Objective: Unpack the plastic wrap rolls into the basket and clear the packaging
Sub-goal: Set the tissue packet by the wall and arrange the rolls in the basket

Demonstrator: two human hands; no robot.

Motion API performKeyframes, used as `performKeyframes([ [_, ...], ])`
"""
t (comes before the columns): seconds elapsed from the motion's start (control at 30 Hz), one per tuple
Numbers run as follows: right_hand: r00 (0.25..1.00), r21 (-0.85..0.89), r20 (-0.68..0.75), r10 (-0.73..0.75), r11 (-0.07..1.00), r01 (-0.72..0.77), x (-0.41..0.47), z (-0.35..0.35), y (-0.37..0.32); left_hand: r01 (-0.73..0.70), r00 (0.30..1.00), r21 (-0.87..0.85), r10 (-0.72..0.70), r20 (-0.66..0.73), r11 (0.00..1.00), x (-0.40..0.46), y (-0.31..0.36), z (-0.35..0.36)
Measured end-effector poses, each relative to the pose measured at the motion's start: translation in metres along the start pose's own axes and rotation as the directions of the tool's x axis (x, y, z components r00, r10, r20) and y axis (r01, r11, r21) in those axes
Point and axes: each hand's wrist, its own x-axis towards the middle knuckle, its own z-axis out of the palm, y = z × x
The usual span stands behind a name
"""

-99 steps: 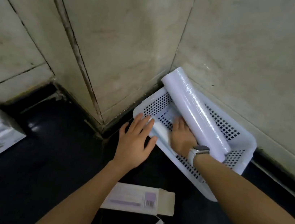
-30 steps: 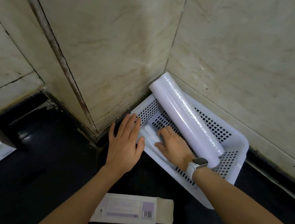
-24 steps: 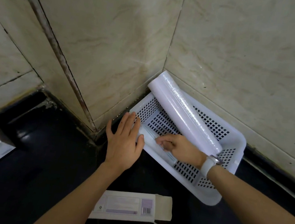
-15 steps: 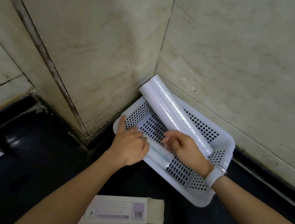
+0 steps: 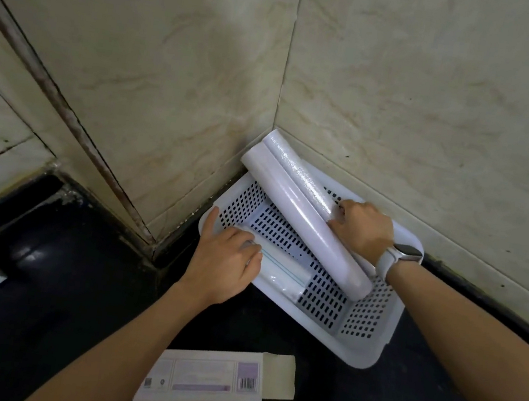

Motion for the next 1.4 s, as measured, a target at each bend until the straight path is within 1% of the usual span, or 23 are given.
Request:
performKeyframes([
  [0.07,1.0,0.044,0.031,-0.003,0.999,0.002,0.0,0.001,-0.001,-0.002,1.0,0.011,0.003,-0.016,1.0,0.0,0.0,0.001],
  [0.13,1.0,0.193,0.008,0.007,0.981,-0.008,-0.003,-0.003,-0.001,0.0,0.999,0.018,0.001,-0.035,1.0,0.0,-0.001,0.003],
  [0.2,0.993,0.356,-0.108,0.051,0.935,-0.009,-0.01,-0.012,-0.001,0.008,0.999,0.018,-0.007,-0.047,1.0,0.001,0.0,0.005],
  [0.27,0.962,0.5,-0.263,0.078,0.864,0.067,-0.025,-0.023,-0.005,0.013,0.998,0.028,-0.012,-0.059,1.0,0.0,0.0,0.007],
  [0.3,0.949,0.557,-0.305,0.077,0.823,0.113,-0.034,-0.026,-0.009,0.019,0.998,0.036,-0.017,-0.063,0.999,-0.001,0.0,0.008],
  [0.33,0.952,0.602,-0.301,0.057,0.786,0.144,-0.044,-0.028,-0.014,0.027,0.998,0.042,-0.025,-0.064,0.999,-0.001,0.0,0.008],
  [0.37,0.968,0.641,-0.25,0.018,0.753,0.152,-0.055,-0.027,-0.02,0.036,0.997,0.046,-0.033,-0.064,0.998,-0.001,0.0,0.008],
  [0.43,0.993,0.69,-0.077,-0.09,0.714,0.118,-0.073,-0.018,-0.032,0.054,0.997,0.052,-0.051,-0.058,0.997,-0.002,0.001,0.008],
  [0.47,0.991,0.69,-0.004,-0.133,0.717,0.099,-0.08,-0.011,-0.036,0.062,0.997,0.057,-0.059,-0.048,0.996,-0.002,0.001,0.007],
  [0.5,0.988,0.673,0.038,-0.153,0.734,0.087,-0.085,-0.004,-0.039,0.067,0.997,0.06,-0.064,-0.038,0.996,-0.002,0.001,0.006],
  [0.53,0.987,0.649,0.045,-0.152,0.755,0.086,-0.087,0.002,-0.039,0.068,0.997,0.061,-0.066,-0.03,0.996,-0.002,0.001,0.006],
  [0.57,0.99,0.627,0.026,-0.141,0.773,0.093,-0.087,0.006,-0.038,0.068,0.997,0.061,-0.067,-0.028,0.996,-0.002,0.001,0.006],
  [0.67,0.992,0.532,-0.097,-0.086,0.838,0.124,-0.073,0.007,-0.03,0.068,0.997,0.053,-0.066,-0.031,0.996,-0.002,0.003,0.006],
  [0.73,0.984,0.458,-0.178,-0.031,0.882,0.111,-0.062,0.008,-0.024,0.069,0.997,0.052,-0.067,-0.032,0.996,-0.001,0.003,0.006],
  [0.8,0.967,0.357,-0.252,-0.028,0.926,0.12,-0.059,0.015,-0.02,0.076,0.997,0.051,-0.075,-0.026,0.996,-0.001,0.003,0.006],
  [0.83,0.963,0.288,-0.263,-0.054,0.948,0.132,-0.061,0.021,-0.019,0.077,0.997,0.045,-0.076,-0.026,0.996,-0.001,0.002,0.006],
  [0.93,0.968,0.122,-0.216,-0.127,0.98,0.156,-0.069,0.039,-0.018,0.076,0.997,0.045,-0.075,-0.03,0.996,-0.002,0.003,0.007],
  [1.03,0.964,0.062,-0.23,-0.134,0.986,0.152,-0.06,0.04,-0.02,0.065,0.997,0.041,-0.063,-0.047,0.997,-0.002,0.002,0.008],
  [1.13,0.97,-0.022,-0.197,-0.143,0.99,0.141,-0.051,0.037,-0.023,0.08,0.997,0.047,-0.079,-0.023,0.996,-0.001,0.003,0.008],
  [1.2,0.974,-0.045,-0.184,-0.129,0.991,0.123,-0.051,0.037,-0.024,0.097,0.995,0.044,-0.097,-0.003,0.994,0.0,0.005,0.008],
  [1.27,0.979,-0.024,-0.171,-0.111,0.994,0.108,-0.053,0.036,-0.024,0.1,0.995,0.043,-0.101,0.017,0.994,0.0,0.006,0.005],
  [1.33,0.986,0.038,-0.133,-0.097,0.994,0.103,-0.059,0.032,-0.022,0.09,0.995,0.036,-0.091,0.049,0.995,0.001,0.007,0.002],
  [1.4,0.989,0.125,-0.105,-0.106,0.985,0.119,-0.071,0.024,-0.022,0.102,0.988,-0.003,-0.101,0.118,0.995,0.001,0.008,-0.004],
])
